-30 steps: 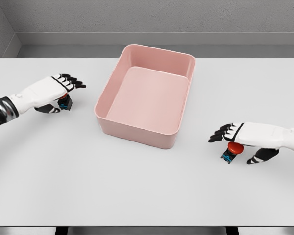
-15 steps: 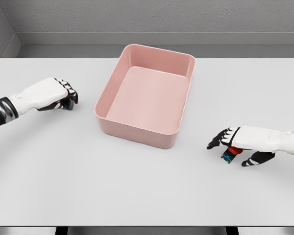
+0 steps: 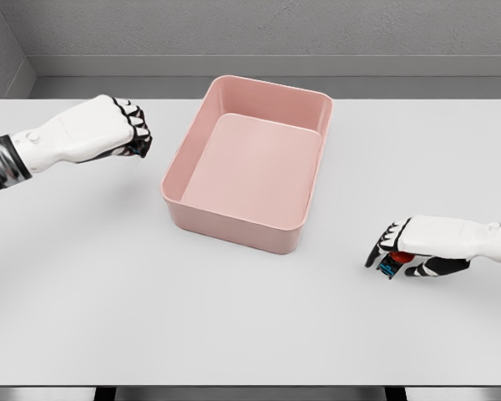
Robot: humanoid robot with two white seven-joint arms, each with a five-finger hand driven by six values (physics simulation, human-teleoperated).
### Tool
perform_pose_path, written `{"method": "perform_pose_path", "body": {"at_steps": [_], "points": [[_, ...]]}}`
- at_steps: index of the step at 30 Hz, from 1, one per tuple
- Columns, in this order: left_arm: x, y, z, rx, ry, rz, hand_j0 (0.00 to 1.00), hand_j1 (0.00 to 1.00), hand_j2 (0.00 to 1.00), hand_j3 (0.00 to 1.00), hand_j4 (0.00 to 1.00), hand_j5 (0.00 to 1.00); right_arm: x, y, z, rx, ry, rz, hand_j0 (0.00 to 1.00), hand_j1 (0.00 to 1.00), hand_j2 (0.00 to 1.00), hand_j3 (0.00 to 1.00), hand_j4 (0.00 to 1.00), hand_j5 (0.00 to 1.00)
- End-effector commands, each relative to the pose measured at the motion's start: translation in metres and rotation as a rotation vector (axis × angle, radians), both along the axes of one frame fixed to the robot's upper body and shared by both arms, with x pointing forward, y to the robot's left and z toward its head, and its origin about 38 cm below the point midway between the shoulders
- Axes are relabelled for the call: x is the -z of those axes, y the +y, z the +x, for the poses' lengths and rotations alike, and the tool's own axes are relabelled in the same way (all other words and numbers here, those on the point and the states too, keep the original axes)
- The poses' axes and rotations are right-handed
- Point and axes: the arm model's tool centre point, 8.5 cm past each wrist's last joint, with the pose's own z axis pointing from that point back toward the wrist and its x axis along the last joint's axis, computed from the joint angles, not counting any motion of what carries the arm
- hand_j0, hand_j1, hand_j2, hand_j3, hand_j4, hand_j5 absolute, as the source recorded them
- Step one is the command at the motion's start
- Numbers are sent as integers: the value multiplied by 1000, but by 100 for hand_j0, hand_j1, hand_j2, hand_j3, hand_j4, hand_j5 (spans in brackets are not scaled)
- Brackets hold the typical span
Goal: Put the industrial switch in the basket with both arms
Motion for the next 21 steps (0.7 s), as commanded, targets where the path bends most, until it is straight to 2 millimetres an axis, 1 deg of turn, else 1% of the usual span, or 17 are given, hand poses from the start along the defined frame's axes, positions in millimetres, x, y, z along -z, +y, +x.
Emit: {"method": "perform_pose_path", "body": {"at_steps": [1, 5, 9, 10, 12, 14, 16, 17, 19, 21], "points": [[-7, -14, -6, 41, -17, -25, 24, 24, 24, 24, 24, 24, -1, -1, 0, 2, 5, -3, 59, 59, 59, 59, 59, 59], [-20, -35, -7, 92, -47, -37, 24, 24, 24, 24, 24, 24, -2, -1, 1, 0, 3, -7, 51, 51, 51, 51, 51, 51], [-32, -64, -4, 148, -81, -86, 24, 24, 24, 24, 24, 24, -7, -1, 3, -3, -7, -15, 49, 49, 49, 49, 49, 49], [-32, -71, -3, 161, -83, -99, 24, 24, 24, 24, 24, 24, -8, -1, 4, -5, -8, -17, 49, 49, 49, 49, 49, 49], [-31, -95, -3, 200, -70, -117, 24, 24, 24, 24, 24, 24, -11, -1, 6, -5, -18, -18, 49, 49, 49, 49, 49, 49], [-30, -108, -4, 220, -68, -133, 24, 24, 24, 24, 24, 24, -13, -1, 7, -6, -24, -18, 49, 49, 49, 49, 49, 49], [-24, -124, -5, 251, -49, -124, 24, 24, 24, 24, 24, 24, -19, 0, 10, -6, -39, -15, 49, 49, 49, 49, 49, 49], [-17, -137, -7, 272, -29, -120, 24, 24, 24, 24, 24, 24, -20, 0, 11, -7, -44, -14, 49, 49, 49, 49, 49, 49], [-5, -143, -4, 269, 7, -97, 24, 24, 24, 24, 24, 24, -23, 1, 13, -9, -53, -12, 49, 49, 49, 49, 49, 49], [11, -140, 10, 224, 50, -93, 24, 24, 24, 24, 24, 24, -28, 1, 16, -10, -65, -11, 49, 49, 49, 49, 49, 49]]}}
